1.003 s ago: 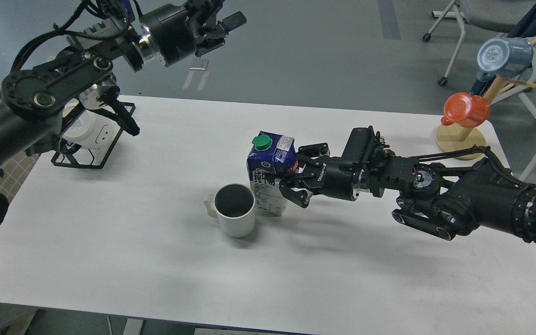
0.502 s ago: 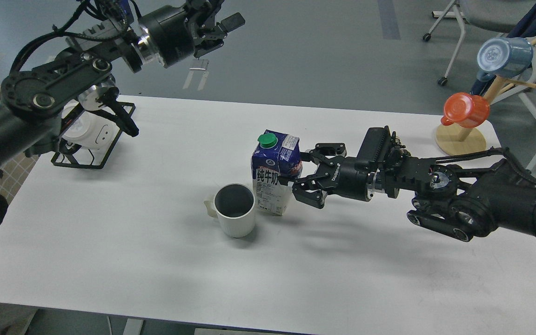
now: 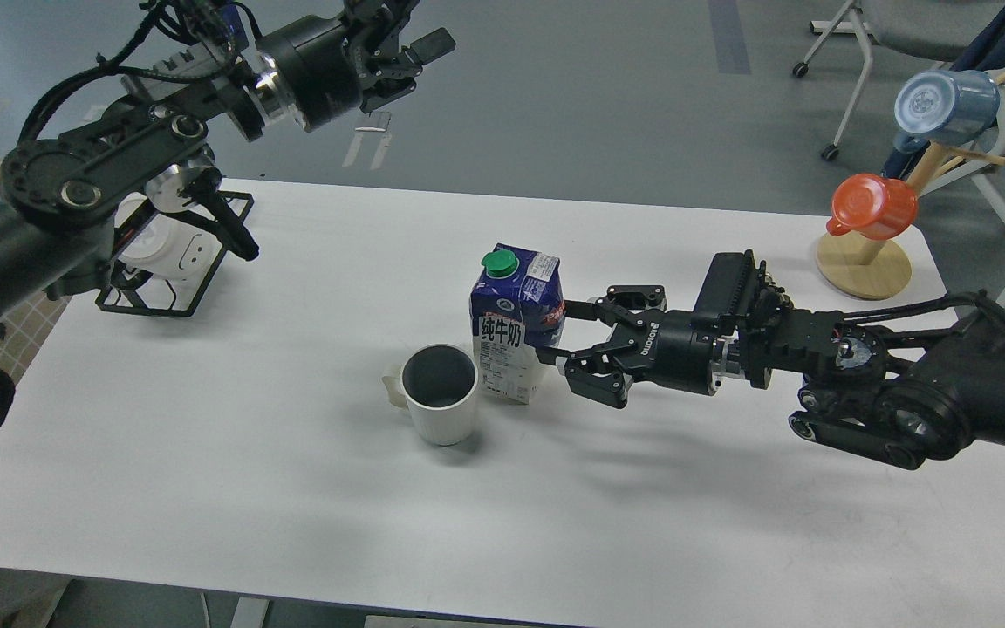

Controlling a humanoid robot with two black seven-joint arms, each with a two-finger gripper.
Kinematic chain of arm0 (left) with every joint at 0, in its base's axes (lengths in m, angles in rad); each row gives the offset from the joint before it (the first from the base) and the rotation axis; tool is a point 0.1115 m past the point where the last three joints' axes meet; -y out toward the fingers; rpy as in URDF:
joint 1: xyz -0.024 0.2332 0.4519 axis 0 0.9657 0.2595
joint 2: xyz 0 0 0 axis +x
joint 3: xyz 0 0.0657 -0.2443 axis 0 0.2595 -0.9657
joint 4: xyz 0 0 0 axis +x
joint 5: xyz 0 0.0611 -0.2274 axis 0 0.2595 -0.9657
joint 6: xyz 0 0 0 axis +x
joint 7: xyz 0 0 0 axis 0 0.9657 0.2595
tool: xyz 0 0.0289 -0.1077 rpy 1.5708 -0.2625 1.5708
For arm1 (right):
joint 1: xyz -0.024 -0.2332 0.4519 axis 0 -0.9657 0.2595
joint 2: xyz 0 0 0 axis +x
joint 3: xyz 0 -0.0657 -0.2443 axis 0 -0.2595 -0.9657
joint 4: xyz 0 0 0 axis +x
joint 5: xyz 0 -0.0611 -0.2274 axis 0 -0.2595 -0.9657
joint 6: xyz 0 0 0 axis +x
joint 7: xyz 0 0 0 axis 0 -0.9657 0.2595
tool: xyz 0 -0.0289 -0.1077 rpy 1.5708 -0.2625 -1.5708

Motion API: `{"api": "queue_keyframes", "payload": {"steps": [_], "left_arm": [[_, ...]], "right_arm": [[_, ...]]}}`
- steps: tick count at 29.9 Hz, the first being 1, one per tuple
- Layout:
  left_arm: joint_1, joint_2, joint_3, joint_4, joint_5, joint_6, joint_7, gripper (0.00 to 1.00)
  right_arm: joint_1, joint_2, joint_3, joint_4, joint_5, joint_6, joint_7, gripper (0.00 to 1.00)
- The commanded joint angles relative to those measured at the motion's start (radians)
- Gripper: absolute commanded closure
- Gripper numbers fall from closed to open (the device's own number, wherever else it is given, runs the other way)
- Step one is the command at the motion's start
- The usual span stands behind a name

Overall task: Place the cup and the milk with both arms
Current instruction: 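Open the right gripper and withdraw it from the carton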

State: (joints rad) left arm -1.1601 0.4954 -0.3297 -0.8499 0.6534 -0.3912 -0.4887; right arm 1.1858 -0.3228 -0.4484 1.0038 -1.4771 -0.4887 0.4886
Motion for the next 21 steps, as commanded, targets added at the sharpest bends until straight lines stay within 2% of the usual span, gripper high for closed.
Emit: {"api": "queue_keyframes", "payload": {"steps": [1,5,8,11,13,17,21], "left_arm": [[0.000,0.000,0.000,0.000,0.000,0.000,0.000,0.02],[0.000,0.000,0.000,0.000,0.000,0.000,0.000,0.02],[0.000,0.000,0.000,0.000,0.000,0.000,0.000,0.02],[0.002,0.003,0.000,0.000,0.000,0.000,0.000,0.02],[0.002,0.003,-0.002,0.000,0.000,0.008,0.000,0.02],[0.000,0.002,-0.014,0.002,0.000,0.011,0.000,0.02],[0.000,0.002,-0.063,0.005,0.002,0.012,0.000,0.02]], "right_arm": [[0.006,-0.115,-0.003,0.106,0.000,0.000,0.000,0.31],[0.017,-0.231,-0.003,0.205,0.000,0.000,0.000,0.31],[0.050,-0.389,-0.003,0.369,0.015,0.000,0.000,0.31],[0.110,-0.510,0.014,0.484,0.089,0.000,0.000,0.31],[0.175,-0.590,0.048,0.568,0.231,0.000,0.000,0.31],[0.254,-0.657,0.111,0.593,0.403,0.000,0.000,0.31],[0.319,-0.700,0.281,0.527,0.605,0.000,0.000,0.31]]}}
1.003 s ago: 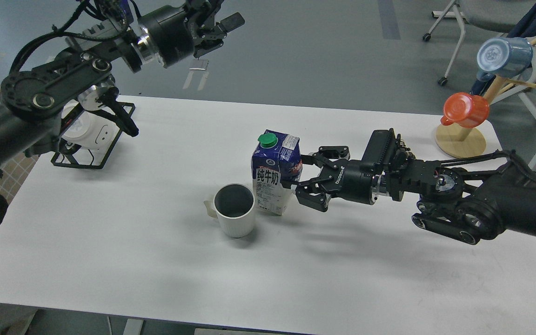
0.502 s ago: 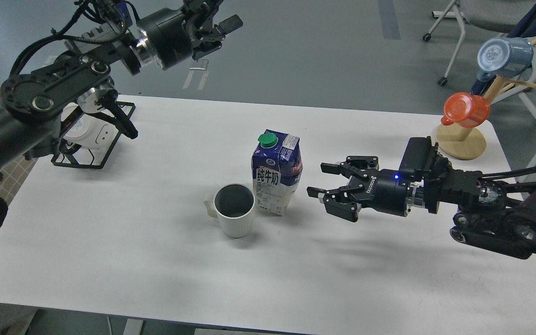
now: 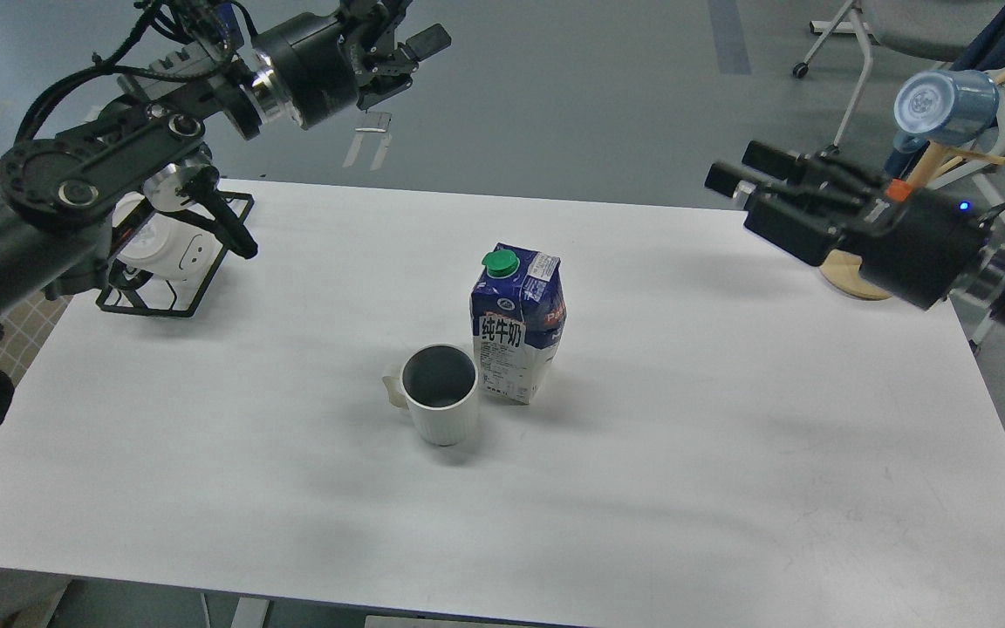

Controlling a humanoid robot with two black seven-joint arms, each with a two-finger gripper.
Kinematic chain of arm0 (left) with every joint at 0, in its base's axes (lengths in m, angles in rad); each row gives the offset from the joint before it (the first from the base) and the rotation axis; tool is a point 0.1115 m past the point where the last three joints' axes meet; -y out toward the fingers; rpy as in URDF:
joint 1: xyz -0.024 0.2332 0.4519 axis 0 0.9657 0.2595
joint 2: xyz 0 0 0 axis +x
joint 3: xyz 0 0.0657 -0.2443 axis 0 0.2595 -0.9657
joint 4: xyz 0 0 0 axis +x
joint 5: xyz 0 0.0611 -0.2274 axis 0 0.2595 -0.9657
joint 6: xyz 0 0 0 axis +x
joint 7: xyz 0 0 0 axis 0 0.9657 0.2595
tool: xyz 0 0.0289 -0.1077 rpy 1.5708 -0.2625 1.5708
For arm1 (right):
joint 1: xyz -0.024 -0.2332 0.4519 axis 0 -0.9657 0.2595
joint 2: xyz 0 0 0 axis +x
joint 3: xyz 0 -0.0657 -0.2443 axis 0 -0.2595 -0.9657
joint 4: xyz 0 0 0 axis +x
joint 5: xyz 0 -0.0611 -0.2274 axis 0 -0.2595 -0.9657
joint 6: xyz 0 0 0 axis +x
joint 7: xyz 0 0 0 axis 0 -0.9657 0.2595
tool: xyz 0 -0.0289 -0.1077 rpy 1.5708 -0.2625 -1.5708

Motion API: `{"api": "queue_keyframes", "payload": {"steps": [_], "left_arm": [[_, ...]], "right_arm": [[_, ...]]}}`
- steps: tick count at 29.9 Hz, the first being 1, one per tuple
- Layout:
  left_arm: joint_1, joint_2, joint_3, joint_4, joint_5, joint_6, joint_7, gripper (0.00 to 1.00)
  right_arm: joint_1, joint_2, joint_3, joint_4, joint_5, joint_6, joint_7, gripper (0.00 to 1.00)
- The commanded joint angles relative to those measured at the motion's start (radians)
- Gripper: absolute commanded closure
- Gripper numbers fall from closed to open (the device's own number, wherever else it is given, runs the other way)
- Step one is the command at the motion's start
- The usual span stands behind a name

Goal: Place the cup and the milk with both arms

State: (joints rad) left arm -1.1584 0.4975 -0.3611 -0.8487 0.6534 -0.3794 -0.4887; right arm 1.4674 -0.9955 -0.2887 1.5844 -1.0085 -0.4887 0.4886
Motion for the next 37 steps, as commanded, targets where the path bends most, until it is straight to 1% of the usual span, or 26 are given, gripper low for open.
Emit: {"api": "queue_keyframes", "payload": {"steps": [1,3,4,6,7,8,10,11,12,13,14,16,17,18,20,22,24,26,28,31,37], "left_arm": [[-0.003,-0.001,-0.035,0.003,0.002,0.001,0.000,0.02],[-0.004,-0.004,-0.036,0.017,0.000,-0.001,0.000,0.02],[-0.004,-0.007,-0.039,0.025,0.000,-0.001,0.000,0.02],[-0.006,-0.017,-0.074,0.071,-0.008,-0.004,0.000,0.02],[-0.006,-0.023,-0.091,0.089,-0.014,-0.010,0.002,0.02],[-0.006,-0.048,-0.126,0.126,-0.034,-0.018,0.036,0.02],[-0.007,-0.077,-0.151,0.170,-0.055,-0.033,0.053,0.02],[-0.017,-0.102,-0.165,0.221,-0.075,-0.062,0.055,0.02],[-0.020,-0.112,-0.167,0.247,-0.086,-0.081,0.055,0.02],[-0.027,-0.137,-0.168,0.304,-0.109,-0.109,0.055,0.02],[-0.038,-0.163,-0.167,0.360,-0.136,-0.109,0.056,0.02],[-0.049,-0.191,-0.167,0.417,-0.167,-0.109,0.058,0.02],[-0.053,-0.215,-0.167,0.471,-0.198,-0.109,0.059,0.02],[-0.053,-0.224,-0.167,0.497,-0.213,-0.109,0.058,0.02],[-0.053,-0.257,-0.168,0.575,-0.286,-0.109,0.062,0.02],[-0.046,-0.267,-0.168,0.599,-0.320,-0.109,0.068,0.02],[-0.040,-0.280,-0.168,0.619,-0.353,-0.109,0.074,0.01],[-0.035,-0.290,-0.167,0.632,-0.359,-0.109,0.076,0.01],[-0.021,-0.294,-0.164,0.634,-0.359,-0.109,0.076,0.01],[0.003,-0.316,-0.167,0.634,-0.360,-0.109,0.074,0.01],[0.042,-0.346,-0.168,0.634,-0.362,-0.109,0.070,0.01]], "right_arm": [[0.036,-0.025,0.155,-0.073,0.162,0.000,0.000,0.31],[0.028,-0.014,0.238,-0.147,0.230,0.000,0.000,0.31],[0.025,-0.006,0.264,-0.171,0.257,0.021,0.000,0.31],[0.025,0.064,0.350,-0.301,0.371,0.152,0.000,0.31],[0.027,0.090,0.370,-0.346,0.402,0.185,0.000,0.31],[0.027,0.139,0.405,-0.435,0.465,0.253,0.000,0.31],[0.027,0.191,0.440,-0.529,0.524,0.330,0.000,0.30],[0.024,0.245,0.480,-0.622,0.577,0.405,0.000,0.30],[0.024,0.273,0.499,-0.667,0.599,0.441,0.000,0.29],[0.021,0.331,0.531,-0.751,0.637,0.502,0.000,0.26],[0.018,0.392,0.554,-0.826,0.674,0.550,0.000,0.20],[0.010,0.451,0.571,-0.892,0.706,0.576,0.000,0.11],[-0.001,0.506,0.588,-0.950,0.737,0.602,0.000,0.02],[-0.007,0.532,0.598,-0.977,0.748,0.611,0.000,0.02],[-0.047,0.631,0.650,-1.062,0.769,0.648,0.000,0.00],[-0.076,0.678,0.680,-1.098,0.769,0.676,0.000,0.00],[-0.126,0.722,0.720,-1.127,0.769,0.746,0.000,0.00],[-0.186,0.742,0.743,-1.133,0.768,0.852,0.000,0.00],[-0.228,0.767,0.744,-1.133,0.766,0.875,0.000,0.00],[-0.274,0.793,0.746,-1.132,0.760,0.875,0.000,0.00],[-0.291,0.825,0.752,-1.132,0.760,0.863,0.000,0.00]]}}
